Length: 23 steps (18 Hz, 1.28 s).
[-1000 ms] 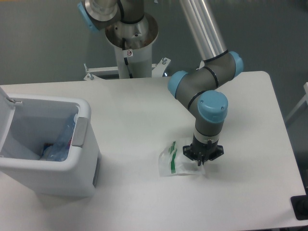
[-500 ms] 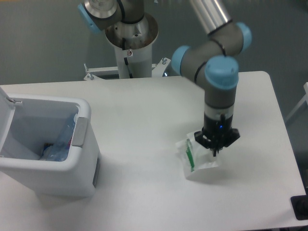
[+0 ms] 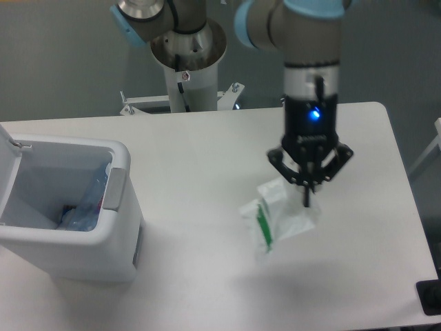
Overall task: Place the trash in the trash can
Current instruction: 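Lift the bag and carry it over the trash bin, then lower the bag into the bin and open the gripper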
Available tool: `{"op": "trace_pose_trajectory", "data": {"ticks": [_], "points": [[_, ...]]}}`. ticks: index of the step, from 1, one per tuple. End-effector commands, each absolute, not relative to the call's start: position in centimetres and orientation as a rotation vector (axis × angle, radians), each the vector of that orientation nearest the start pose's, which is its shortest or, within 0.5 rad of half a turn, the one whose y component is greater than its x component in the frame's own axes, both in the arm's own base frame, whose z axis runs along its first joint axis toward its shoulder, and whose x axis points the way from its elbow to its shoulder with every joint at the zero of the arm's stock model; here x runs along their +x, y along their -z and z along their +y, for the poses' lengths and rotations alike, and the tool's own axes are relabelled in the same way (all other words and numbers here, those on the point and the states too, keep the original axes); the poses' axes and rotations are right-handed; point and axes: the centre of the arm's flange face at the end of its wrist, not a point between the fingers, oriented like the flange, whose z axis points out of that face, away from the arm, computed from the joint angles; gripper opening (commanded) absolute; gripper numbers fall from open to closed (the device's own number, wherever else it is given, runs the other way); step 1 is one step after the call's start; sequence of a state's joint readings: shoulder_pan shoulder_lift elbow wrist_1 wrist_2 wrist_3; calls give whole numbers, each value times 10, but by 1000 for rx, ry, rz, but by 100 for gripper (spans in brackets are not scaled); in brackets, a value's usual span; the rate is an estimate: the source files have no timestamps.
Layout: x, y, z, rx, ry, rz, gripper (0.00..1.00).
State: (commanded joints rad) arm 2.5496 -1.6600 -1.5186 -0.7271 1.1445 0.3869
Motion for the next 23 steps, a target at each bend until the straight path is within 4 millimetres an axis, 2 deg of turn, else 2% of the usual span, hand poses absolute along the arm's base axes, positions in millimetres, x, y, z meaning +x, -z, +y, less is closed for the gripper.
{"op": "trace_pose_trajectory", "data": {"ticks": [4, 6, 9, 12, 14, 16, 18, 21, 23], "points": [[-319, -619, 458, -2137, -157, -466, 0], [-288, -624, 467, -2140, -138, -402, 0], [-256, -623, 483, -2156, -129, -290, 0], [-210, -610, 506, -2198, -132, -57, 0], [-194, -605, 513, -2205, -121, 8, 0], [-165, -580, 522, -2243, -96, 122, 0], [-141, -559, 518, -2269, -85, 221, 0], [-134, -541, 523, -2292, -60, 256, 0], [-131, -525, 537, -2314, -35, 288, 0]]}}
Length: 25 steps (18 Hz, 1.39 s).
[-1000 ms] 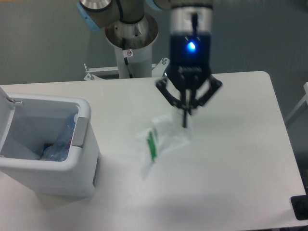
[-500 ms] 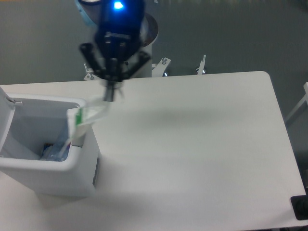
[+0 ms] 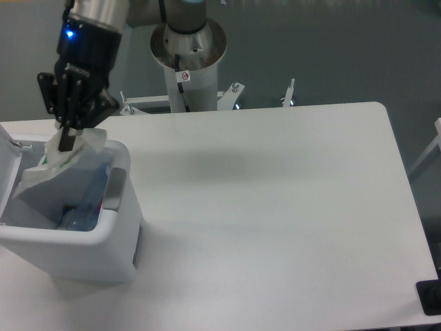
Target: Place the trash in the trash can
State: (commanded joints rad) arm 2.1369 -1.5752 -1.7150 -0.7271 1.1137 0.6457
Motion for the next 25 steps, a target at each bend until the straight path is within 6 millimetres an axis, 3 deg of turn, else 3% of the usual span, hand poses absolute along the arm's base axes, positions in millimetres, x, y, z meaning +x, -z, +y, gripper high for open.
{"op": "trace_pose_trajectory", "data": {"ticks": [5, 7, 8, 9, 10, 11, 16, 17, 19, 21, 23, 25], "points": [[-134, -486, 564, -2366, 15, 318, 0], [-135, -476, 572, -2383, 29, 316, 0], [-136, -478, 574, -2380, 26, 315, 5], [-137, -480, 574, -2376, 23, 316, 33], [-137, -487, 575, -2364, 10, 324, 81], [-139, -498, 576, -2351, -2, 315, 99], [-144, -512, 570, -2349, -29, 254, 100], [-156, -521, 561, -2342, -50, 217, 100], [-206, -541, 531, -2323, -107, 51, 100], [-273, -551, 496, -2326, -211, -132, 100], [-318, -555, 472, -2364, -376, -250, 100], [-341, -561, 458, -2366, -433, -263, 100]]}}
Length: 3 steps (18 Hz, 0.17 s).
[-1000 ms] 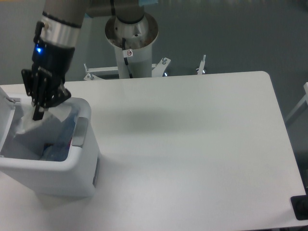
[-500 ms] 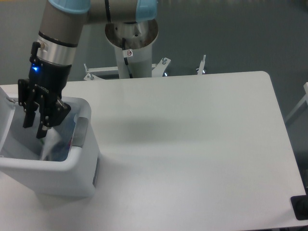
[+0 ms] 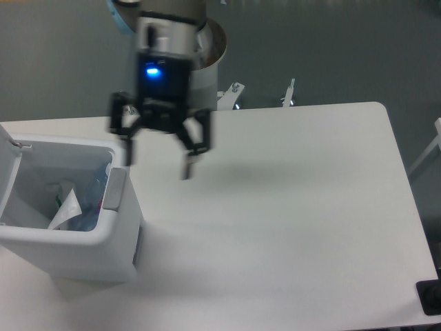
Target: Place the trash in the trash can
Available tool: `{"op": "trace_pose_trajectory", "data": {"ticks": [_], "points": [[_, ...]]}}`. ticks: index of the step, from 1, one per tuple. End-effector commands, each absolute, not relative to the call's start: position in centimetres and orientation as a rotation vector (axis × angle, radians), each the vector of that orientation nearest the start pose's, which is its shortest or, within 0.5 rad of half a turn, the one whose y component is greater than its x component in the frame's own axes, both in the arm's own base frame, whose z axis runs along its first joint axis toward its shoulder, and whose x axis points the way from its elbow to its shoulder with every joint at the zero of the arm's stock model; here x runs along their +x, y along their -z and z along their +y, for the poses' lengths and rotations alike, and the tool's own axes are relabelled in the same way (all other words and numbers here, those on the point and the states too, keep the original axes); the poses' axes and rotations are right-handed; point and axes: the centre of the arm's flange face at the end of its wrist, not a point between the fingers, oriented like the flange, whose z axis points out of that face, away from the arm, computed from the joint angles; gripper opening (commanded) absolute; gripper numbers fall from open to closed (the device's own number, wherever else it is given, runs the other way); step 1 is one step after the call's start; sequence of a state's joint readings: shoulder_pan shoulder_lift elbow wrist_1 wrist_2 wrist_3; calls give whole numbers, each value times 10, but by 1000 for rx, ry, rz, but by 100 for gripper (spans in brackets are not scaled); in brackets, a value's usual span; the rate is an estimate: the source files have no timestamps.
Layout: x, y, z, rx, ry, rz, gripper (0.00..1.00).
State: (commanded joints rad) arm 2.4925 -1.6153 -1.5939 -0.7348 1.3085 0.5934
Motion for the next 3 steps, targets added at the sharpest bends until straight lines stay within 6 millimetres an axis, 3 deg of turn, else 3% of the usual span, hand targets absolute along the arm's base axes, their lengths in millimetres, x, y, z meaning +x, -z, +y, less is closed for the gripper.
{"op": "trace_pose_trajectory", "data": {"ticks": [3], "points": [[-362, -558, 442, -2376, -465, -273, 100]]}}
